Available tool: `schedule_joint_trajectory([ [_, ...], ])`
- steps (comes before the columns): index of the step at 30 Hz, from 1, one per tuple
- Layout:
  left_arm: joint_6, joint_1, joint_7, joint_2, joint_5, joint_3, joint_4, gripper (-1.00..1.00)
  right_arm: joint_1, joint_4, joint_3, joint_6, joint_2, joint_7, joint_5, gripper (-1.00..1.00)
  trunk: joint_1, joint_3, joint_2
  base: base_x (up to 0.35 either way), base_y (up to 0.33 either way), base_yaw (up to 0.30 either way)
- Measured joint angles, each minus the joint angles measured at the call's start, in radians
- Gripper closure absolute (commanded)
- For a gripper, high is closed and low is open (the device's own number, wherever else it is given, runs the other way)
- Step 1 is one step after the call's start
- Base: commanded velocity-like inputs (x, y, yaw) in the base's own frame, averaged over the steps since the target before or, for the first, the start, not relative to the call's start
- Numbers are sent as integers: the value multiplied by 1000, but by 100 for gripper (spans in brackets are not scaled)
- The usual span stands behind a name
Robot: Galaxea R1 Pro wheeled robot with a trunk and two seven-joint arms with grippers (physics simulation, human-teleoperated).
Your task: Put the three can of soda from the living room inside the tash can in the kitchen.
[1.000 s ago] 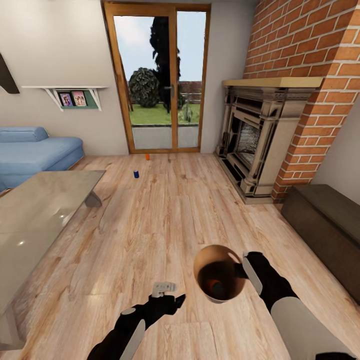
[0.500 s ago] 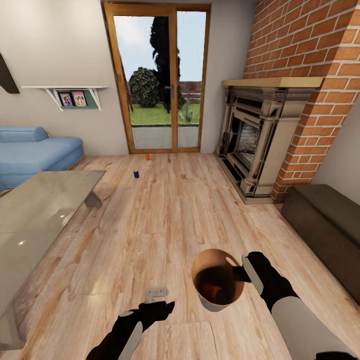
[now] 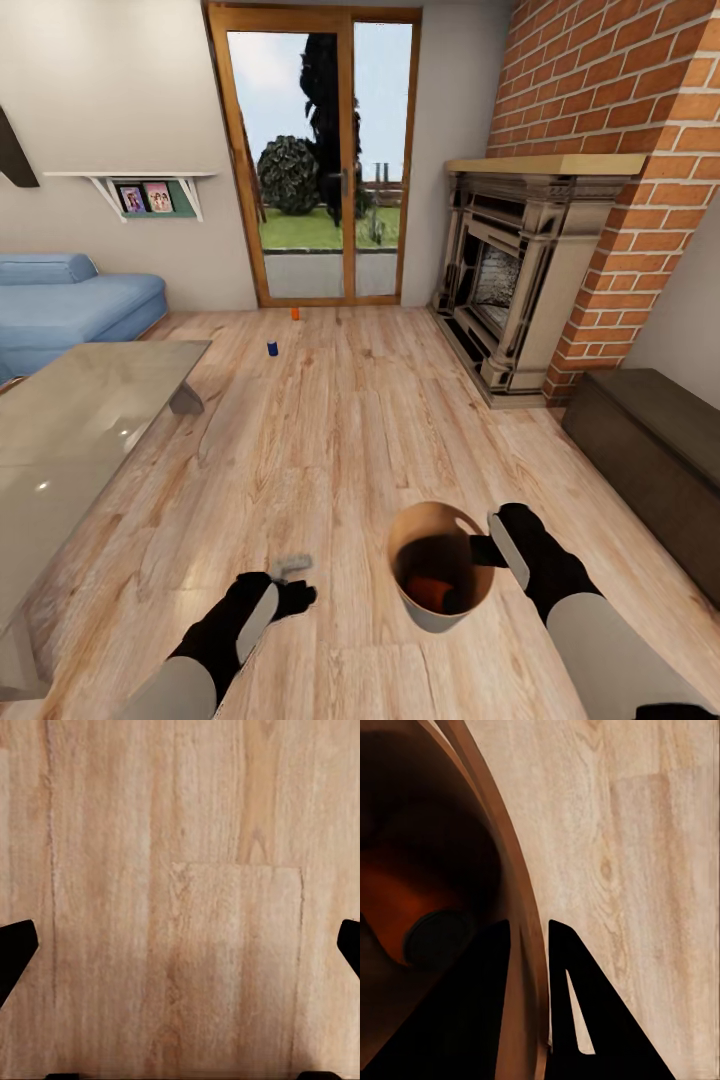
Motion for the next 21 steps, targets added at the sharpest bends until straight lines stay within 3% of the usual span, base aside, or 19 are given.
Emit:
schedule_joint_trajectory([
  [2,-1,-80,18,0,1,3,119,-100,0,0,1,0,-13,2,-5,100,0,0,0,0,0,0],
  [5,-14,-110,27,0,2,4,166,-100,0,0,2,2,-21,1,12,100,0,0,0,0,0,0],
  [7,-31,-124,41,0,1,4,190,-100,0,0,2,1,-25,3,2,100,0,0,0,0,0,0],
  [12,-52,-136,73,0,2,3,210,-100,0,1,6,1,-27,4,0,100,0,0,0,0,0,0],
  [21,-74,-139,79,1,2,1,222,-100,0,1,9,1,-24,8,-3,100,0,0,0,0,0,0],
])
